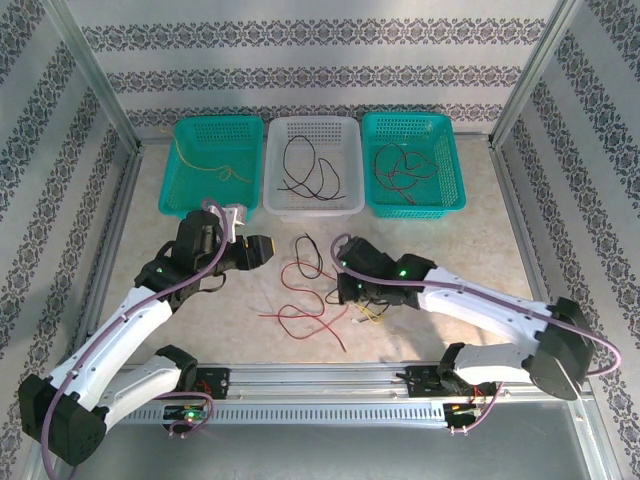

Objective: Untangle the cables

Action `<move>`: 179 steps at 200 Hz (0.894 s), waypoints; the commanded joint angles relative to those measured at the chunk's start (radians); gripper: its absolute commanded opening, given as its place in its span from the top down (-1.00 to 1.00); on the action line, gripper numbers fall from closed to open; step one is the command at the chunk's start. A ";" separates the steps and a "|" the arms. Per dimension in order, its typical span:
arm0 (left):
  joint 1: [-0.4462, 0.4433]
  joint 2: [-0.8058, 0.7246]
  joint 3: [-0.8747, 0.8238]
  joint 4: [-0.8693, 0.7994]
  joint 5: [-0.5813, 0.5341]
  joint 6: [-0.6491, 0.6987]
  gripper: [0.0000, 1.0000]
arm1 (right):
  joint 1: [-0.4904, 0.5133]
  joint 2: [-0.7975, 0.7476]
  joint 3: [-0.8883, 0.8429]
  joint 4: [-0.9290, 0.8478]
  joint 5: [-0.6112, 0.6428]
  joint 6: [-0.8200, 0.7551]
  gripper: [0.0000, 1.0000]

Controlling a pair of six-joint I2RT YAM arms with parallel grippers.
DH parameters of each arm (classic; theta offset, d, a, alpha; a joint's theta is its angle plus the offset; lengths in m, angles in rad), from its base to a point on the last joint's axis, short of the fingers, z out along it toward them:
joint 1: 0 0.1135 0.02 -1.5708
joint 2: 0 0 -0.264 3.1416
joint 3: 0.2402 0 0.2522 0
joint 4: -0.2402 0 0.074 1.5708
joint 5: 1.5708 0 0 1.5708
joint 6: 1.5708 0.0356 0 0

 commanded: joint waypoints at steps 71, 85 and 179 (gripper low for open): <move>-0.078 -0.009 0.033 0.427 0.255 -0.044 -0.33 | 0.001 -0.084 0.428 0.053 0.085 -0.248 1.00; -0.116 0.013 0.038 0.474 0.279 -0.041 -0.38 | -0.001 -0.090 0.466 0.062 0.081 -0.255 0.99; -0.248 0.104 0.033 0.583 0.305 -0.023 -0.20 | -0.097 -0.156 0.454 0.174 -0.076 -0.136 0.97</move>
